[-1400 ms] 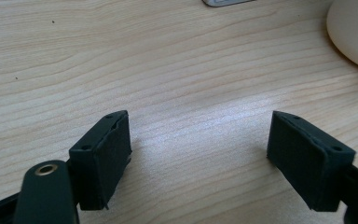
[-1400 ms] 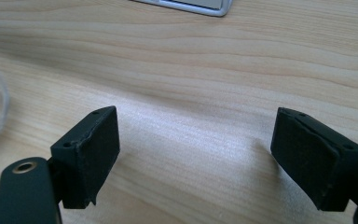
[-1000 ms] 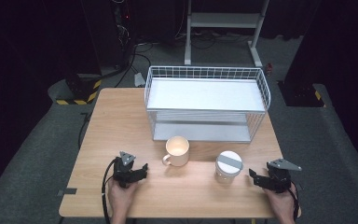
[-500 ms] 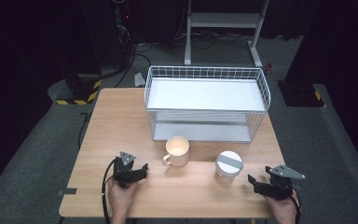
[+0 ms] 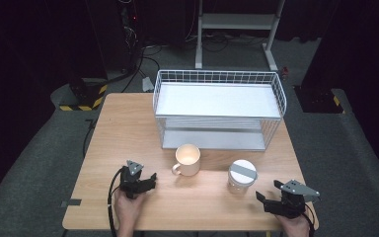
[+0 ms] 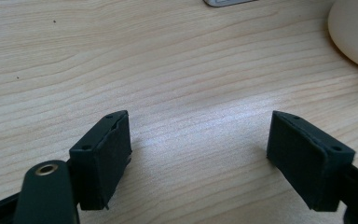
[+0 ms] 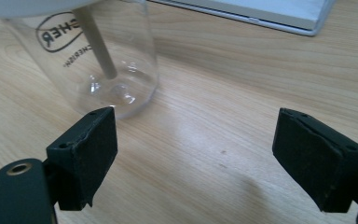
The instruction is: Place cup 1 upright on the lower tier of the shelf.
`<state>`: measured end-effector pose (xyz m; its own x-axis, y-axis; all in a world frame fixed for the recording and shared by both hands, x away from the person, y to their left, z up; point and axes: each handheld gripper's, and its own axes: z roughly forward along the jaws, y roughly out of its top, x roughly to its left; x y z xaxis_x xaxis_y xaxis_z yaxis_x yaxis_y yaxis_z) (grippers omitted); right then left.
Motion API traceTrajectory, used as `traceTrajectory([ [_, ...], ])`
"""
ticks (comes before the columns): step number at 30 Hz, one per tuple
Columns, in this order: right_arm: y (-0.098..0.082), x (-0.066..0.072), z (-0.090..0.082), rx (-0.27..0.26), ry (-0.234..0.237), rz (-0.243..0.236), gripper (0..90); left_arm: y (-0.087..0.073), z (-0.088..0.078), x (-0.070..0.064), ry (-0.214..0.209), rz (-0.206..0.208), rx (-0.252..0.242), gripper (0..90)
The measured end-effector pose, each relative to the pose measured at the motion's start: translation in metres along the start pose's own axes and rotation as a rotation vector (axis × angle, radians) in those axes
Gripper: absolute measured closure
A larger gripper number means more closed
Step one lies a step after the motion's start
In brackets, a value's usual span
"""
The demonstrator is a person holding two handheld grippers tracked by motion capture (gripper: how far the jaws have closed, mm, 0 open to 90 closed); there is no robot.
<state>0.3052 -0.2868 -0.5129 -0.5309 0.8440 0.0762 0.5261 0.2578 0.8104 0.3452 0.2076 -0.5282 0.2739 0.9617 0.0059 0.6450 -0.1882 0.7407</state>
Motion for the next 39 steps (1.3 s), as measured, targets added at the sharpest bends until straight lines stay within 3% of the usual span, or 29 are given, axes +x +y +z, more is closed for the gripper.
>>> traceTrajectory([
  [22, 0.005, 0.028, 0.006, -0.023, 0.073, -0.048, 11.1, 0.000, 0.000, 0.000, 0.002, -0.004, 0.000, 22.4],
  [39, 0.017, 0.039, 0.021, -0.033, 0.100, -0.059, 10.1, 0.000, 0.000, 0.000, 0.002, -0.004, 0.000, 22.4],
])
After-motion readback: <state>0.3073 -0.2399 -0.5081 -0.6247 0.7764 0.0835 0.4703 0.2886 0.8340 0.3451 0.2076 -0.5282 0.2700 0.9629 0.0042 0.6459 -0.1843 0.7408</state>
